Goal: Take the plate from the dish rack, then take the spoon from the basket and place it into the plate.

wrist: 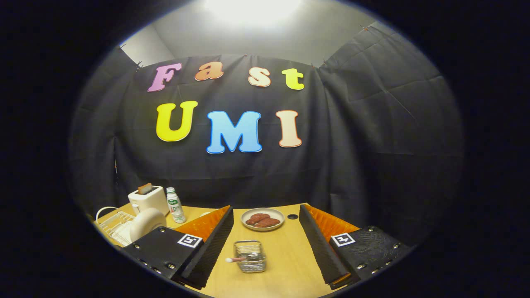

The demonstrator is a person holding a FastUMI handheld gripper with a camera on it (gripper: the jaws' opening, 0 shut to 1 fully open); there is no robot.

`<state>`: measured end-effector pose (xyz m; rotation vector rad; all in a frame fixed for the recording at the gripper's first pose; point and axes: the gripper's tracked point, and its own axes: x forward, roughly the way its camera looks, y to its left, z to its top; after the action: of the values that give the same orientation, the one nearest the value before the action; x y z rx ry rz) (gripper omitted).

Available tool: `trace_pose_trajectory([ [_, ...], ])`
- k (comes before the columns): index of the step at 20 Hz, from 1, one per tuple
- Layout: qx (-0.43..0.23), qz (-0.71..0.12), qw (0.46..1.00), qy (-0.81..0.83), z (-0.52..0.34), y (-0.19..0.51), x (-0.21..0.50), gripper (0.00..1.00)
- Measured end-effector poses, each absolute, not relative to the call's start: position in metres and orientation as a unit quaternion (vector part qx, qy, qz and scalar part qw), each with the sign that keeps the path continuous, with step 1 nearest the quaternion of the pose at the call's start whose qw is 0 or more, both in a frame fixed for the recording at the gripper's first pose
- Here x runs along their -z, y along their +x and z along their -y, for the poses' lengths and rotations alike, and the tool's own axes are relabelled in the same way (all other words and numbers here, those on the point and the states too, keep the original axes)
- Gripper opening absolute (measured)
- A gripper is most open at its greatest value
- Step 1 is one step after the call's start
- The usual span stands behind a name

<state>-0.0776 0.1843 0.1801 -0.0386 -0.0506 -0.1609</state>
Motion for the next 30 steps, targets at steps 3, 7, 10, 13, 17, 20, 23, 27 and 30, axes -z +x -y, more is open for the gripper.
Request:
trace_pose_trajectory([
  [3,0.049,0.009,0.999,-0.002,-0.24,-0.071,-0.174,0.98],
  [7,0.013,-0.022,0.999,0.021,-0.305,-0.066,-0.157,0.98],
  [10,-0.003,-0.056,0.998,0.039,-0.344,-0.06,-0.134,0.98],
  [13,-0.017,-0.1,0.993,0.059,-0.376,-0.046,-0.107,0.98],
  [17,-0.022,-0.155,0.984,0.089,-0.404,-0.023,-0.072,0.97],
  [20,-0.025,-0.19,0.975,0.111,-0.418,-0.007,-0.052,0.84],
  [23,-0.023,-0.233,0.963,0.133,-0.427,0.006,-0.029,0.84],
  [27,-0.008,-0.266,0.953,0.143,-0.433,0.019,-0.015,0.75],
  [30,0.014,-0.282,0.95,0.134,-0.426,0.02,-0.009,0.42],
])
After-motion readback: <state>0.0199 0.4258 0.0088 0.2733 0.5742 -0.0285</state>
